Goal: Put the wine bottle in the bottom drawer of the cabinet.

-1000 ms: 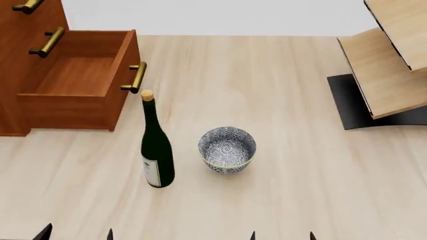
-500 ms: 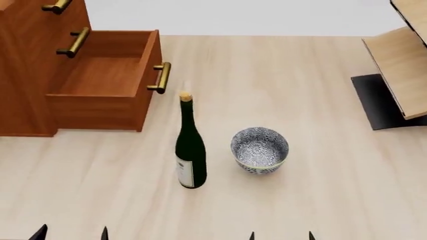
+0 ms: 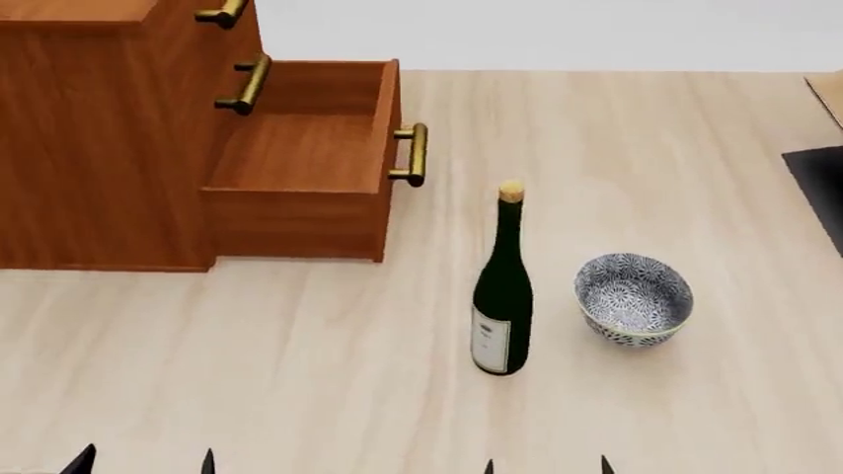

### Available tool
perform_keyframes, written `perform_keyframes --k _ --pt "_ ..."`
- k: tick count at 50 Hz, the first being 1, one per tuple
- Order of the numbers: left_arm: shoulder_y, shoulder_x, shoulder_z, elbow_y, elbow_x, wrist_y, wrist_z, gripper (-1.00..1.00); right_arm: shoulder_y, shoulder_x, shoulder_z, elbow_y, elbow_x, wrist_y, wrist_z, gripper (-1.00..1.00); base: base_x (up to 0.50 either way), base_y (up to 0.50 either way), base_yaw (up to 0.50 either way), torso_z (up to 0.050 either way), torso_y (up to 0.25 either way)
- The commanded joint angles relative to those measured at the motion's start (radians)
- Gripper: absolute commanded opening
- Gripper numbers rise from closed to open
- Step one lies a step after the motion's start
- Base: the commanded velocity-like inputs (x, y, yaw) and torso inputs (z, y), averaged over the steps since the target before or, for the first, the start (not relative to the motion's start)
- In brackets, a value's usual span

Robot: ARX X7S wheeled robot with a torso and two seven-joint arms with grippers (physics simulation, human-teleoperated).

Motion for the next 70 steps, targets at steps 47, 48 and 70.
perform_keyframes --k 47,48,70 --pt "-0.012 -0.034 0.029 0.012 -0.108 -0.024 0.004 1.0 0.015 0.042 -0.04 -0.064 0.101 0.1 -0.019 1.0 0.0 0.16 0.0 0.0 0.0" --pt "-0.007 -0.04 0.035 0.048 -0.098 -0.049 -0.01 1.0 0.013 0.045 -0.036 -0.085 0.108 0.111 -0.019 1.0 0.0 0.0 0.0 0.0 0.0" --pt "-0.056 -0.154 0.0 0.679 -0.223 -0.646 -0.153 1.0 0.033 0.119 -0.018 -0.494 0.137 0.425 0.01 1.0 0.0 0.0 0.0 0.0 0.0"
